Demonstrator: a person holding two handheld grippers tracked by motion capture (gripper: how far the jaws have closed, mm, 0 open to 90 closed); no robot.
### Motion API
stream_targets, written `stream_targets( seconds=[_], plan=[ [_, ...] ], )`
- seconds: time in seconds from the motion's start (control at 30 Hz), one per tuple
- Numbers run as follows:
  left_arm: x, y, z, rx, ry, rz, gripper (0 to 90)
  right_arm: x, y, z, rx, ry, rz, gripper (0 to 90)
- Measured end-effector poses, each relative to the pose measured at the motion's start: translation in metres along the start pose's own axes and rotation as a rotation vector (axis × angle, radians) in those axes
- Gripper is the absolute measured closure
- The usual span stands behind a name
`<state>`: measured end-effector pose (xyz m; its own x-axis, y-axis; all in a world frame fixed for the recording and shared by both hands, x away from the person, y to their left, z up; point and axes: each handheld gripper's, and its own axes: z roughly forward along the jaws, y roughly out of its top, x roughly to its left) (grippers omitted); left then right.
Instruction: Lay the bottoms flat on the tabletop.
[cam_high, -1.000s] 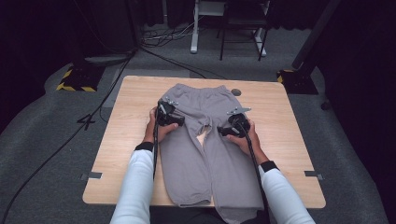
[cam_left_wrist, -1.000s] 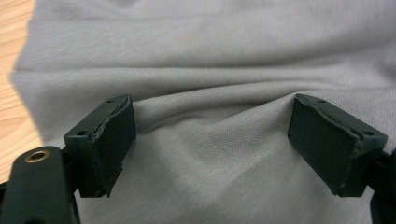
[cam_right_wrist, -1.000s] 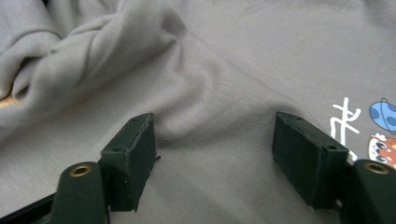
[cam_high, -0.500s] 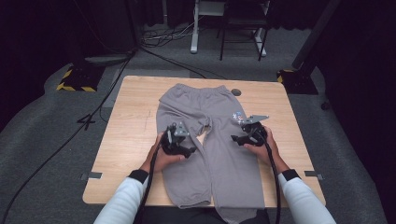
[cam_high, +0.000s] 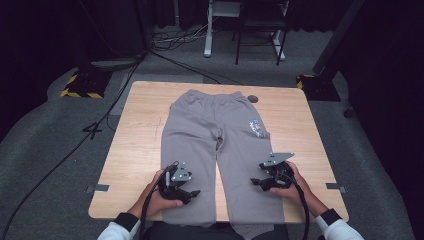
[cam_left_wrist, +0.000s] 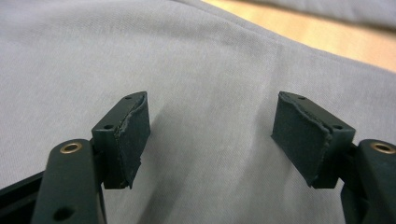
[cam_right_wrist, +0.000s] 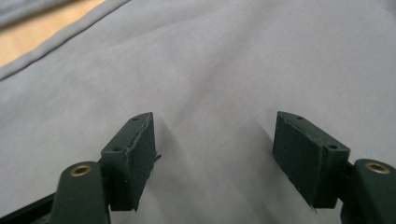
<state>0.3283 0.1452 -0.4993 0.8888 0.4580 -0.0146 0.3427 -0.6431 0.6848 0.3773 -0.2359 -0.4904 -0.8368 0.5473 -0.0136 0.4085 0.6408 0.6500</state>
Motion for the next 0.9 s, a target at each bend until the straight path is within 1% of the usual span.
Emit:
stream_targets(
  seconds=[0.03, 0.07, 0.1, 0.17, 0.2, 0.27, 0.3, 0.33, 0.37, 0.4, 0.43, 0.47, 0.5, 0.53, 0.57, 0.6, 0.63, 0.67, 0.7, 0.73, 0.77, 0.8, 0.83, 0.87, 0.9],
  plan=[
    [-0.002, -0.005, -0.004, -0.004, -0.002, -0.002, 27.6, 0.002, -0.004, -0.003, 0.001, 0.002, -0.001, 29.6],
    [-0.004, -0.009, -0.008, -0.002, -0.007, 0.005, 27.6, 0.005, -0.007, -0.006, 0.001, 0.002, -0.002, 29.6],
    [-0.006, -0.013, -0.013, 0.005, -0.013, 0.012, 27.7, 0.007, -0.011, -0.010, 0.007, 0.008, -0.007, 29.6],
    [-0.012, -0.021, -0.021, 0.015, -0.018, 0.012, 27.7, 0.011, -0.017, -0.017, 0.020, 0.016, -0.014, 29.6],
    [-0.016, -0.026, -0.026, 0.020, -0.030, 0.016, 27.8, 0.013, -0.021, -0.021, 0.027, 0.022, -0.024, 29.5],
    [-0.021, -0.031, -0.033, 0.038, -0.050, 0.016, 28.6, 0.018, -0.026, -0.028, 0.052, 0.034, -0.038, 29.7],
    [-0.023, -0.032, -0.036, 0.041, -0.061, 0.017, 28.7, 0.021, -0.028, -0.032, 0.076, 0.043, -0.054, 30.1],
    [-0.027, -0.034, -0.039, 0.052, -0.066, 0.008, 28.6, 0.023, -0.029, -0.035, 0.092, 0.043, -0.060, 31.4],
    [-0.029, -0.035, -0.042, 0.050, -0.070, -0.006, 28.6, 0.025, -0.031, -0.038, 0.107, 0.055, -0.067, 33.7],
    [-0.030, -0.035, -0.043, 0.040, -0.065, -0.011, 27.1, 0.028, -0.031, -0.041, 0.112, 0.056, -0.083, 35.8],
    [-0.029, -0.033, -0.043, 0.020, -0.043, -0.018, 24.8, 0.029, -0.031, -0.042, 0.100, 0.047, -0.092, 35.5],
    [-0.027, -0.031, -0.044, 0.006, -0.022, -0.026, 23.0, 0.028, -0.028, -0.043, 0.069, 0.024, -0.085, 35.4],
    [-0.021, -0.027, -0.043, -0.024, 0.017, -0.054, 23.7, 0.026, -0.025, -0.043, 0.041, 0.014, -0.073, 35.4],
    [-0.016, -0.023, -0.042, -0.050, 0.050, -0.079, 23.9, 0.020, -0.019, -0.042, 0.004, -0.003, -0.039, 34.4],
    [-0.010, -0.019, -0.040, -0.066, 0.067, -0.096, 23.9, 0.015, -0.013, -0.040, -0.023, -0.023, -0.023, 33.0],
    [-0.001, -0.012, -0.035, -0.078, 0.095, -0.120, 24.6, 0.011, -0.008, -0.037, -0.042, -0.049, -0.018, 32.8],
    [0.005, -0.006, -0.031, -0.078, 0.120, -0.128, 24.5, 0.004, 0.000, -0.031, -0.060, -0.079, -0.010, 33.0],
    [0.011, 0.000, -0.026, -0.079, 0.140, -0.131, 24.3, -0.002, 0.006, -0.024, -0.059, -0.085, -0.014, 32.3],
    [0.019, 0.006, -0.019, -0.081, 0.162, -0.136, 24.6, -0.006, 0.011, -0.017, -0.057, -0.087, -0.020, 32.3],
    [0.023, 0.010, -0.015, -0.076, 0.169, -0.134, 25.3, -0.012, 0.016, -0.008, -0.062, -0.085, -0.010, 32.8],
    [0.030, 0.015, -0.007, -0.059, 0.190, -0.125, 25.0, -0.015, 0.018, -0.002, -0.059, -0.074, -0.005, 32.7],
    [0.034, 0.016, -0.003, -0.053, 0.203, -0.137, 24.9, -0.019, 0.020, 0.006, -0.049, -0.066, -0.007, 32.7],
    [0.038, 0.017, 0.001, -0.052, 0.203, -0.154, 26.1, -0.019, 0.021, 0.010, -0.045, -0.068, -0.007, 32.6],
    [0.041, 0.017, 0.005, -0.041, 0.201, -0.151, 27.1, -0.019, 0.021, 0.014, -0.041, -0.053, -0.005, 32.5],
    [0.041, 0.017, 0.009, -0.022, 0.212, -0.140, 26.1, -0.018, 0.021, 0.016, -0.031, -0.034, -0.010, 31.8]
  ],
)
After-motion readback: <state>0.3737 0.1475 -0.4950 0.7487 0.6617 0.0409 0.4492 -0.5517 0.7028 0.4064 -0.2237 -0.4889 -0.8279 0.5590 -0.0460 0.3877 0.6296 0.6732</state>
